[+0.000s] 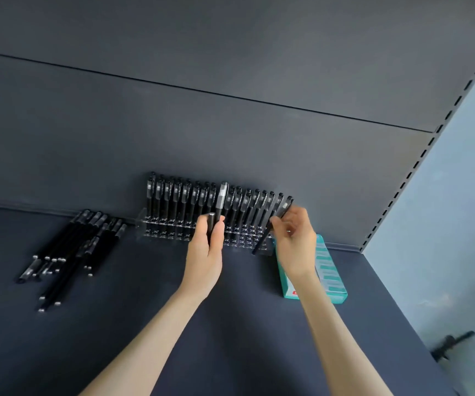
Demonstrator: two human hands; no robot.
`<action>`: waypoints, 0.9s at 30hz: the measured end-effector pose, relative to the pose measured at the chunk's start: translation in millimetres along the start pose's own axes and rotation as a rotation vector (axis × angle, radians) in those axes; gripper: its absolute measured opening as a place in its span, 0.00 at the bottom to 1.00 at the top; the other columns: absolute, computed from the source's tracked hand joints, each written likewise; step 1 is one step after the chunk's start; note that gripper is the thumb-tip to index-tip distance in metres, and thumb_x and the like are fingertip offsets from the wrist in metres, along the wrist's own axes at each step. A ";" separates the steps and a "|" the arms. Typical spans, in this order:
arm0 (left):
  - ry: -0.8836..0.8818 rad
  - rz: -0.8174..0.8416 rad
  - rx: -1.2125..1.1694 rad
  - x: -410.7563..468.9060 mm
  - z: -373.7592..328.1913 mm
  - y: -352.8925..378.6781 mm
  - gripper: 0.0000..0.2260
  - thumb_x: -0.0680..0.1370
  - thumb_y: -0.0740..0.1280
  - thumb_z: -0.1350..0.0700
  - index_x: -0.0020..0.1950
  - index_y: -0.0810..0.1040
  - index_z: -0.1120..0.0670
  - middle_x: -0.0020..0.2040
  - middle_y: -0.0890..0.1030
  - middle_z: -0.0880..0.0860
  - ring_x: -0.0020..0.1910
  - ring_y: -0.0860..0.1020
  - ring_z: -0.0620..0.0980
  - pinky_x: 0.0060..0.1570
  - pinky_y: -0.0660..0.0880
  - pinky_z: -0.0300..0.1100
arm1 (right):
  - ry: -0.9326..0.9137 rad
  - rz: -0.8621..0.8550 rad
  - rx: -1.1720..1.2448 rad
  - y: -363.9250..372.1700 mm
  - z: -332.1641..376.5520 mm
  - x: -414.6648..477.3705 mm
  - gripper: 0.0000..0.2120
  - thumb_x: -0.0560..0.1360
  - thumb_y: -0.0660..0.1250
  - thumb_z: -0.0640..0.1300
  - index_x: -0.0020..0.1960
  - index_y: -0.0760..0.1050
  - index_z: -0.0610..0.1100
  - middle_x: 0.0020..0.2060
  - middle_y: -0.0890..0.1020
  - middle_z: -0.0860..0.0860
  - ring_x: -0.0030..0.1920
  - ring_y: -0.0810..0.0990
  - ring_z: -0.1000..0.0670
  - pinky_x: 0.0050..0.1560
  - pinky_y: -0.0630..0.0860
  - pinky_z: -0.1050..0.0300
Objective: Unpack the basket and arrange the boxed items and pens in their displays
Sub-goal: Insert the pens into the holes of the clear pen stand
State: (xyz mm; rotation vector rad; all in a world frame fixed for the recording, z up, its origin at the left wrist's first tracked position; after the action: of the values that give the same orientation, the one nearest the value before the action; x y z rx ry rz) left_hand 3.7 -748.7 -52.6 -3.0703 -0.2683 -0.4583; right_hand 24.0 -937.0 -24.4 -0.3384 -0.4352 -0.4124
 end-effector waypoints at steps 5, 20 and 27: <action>0.080 0.031 0.127 -9.2 26.1 1.2 0.06 0.82 0.57 0.51 0.47 0.69 0.50 0.29 0.63 0.46 0.28 0.61 0.47 0.29 0.61 0.43 | -0.068 -0.028 0.007 10.7 5.9 18.3 0.18 0.74 0.67 0.37 0.60 0.66 0.48 0.36 0.76 0.54 0.33 0.75 0.50 0.38 0.71 0.62; -0.045 -0.038 0.009 -3.1 51.0 -9.5 0.10 0.82 0.58 0.51 0.45 0.69 0.56 0.29 0.61 0.52 0.27 0.59 0.47 0.25 0.59 0.37 | -0.211 0.069 -0.244 39.0 10.8 35.0 0.17 0.77 0.64 0.39 0.65 0.70 0.47 0.43 0.80 0.52 0.37 0.77 0.50 0.46 0.76 0.52; -0.075 -0.004 -0.012 -4.4 48.9 -6.3 0.10 0.82 0.58 0.52 0.45 0.70 0.57 0.30 0.63 0.54 0.27 0.60 0.47 0.24 0.59 0.38 | -0.261 0.081 -0.373 40.4 13.2 36.2 0.12 0.77 0.65 0.39 0.60 0.73 0.44 0.41 0.82 0.50 0.38 0.79 0.46 0.45 0.77 0.48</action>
State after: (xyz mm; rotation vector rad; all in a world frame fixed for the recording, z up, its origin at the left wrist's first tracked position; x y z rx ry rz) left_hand 12.5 -740.8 -100.6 -3.1029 -0.2743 -0.3470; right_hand 67.7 -908.0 -5.3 -0.7749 -0.5981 -0.3703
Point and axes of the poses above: each hand's wrist, its own x-axis towards the middle knuckle, its own y-axis out of the palm, z = x × y, the point moved 7 cm from there along x, towards the middle knuckle
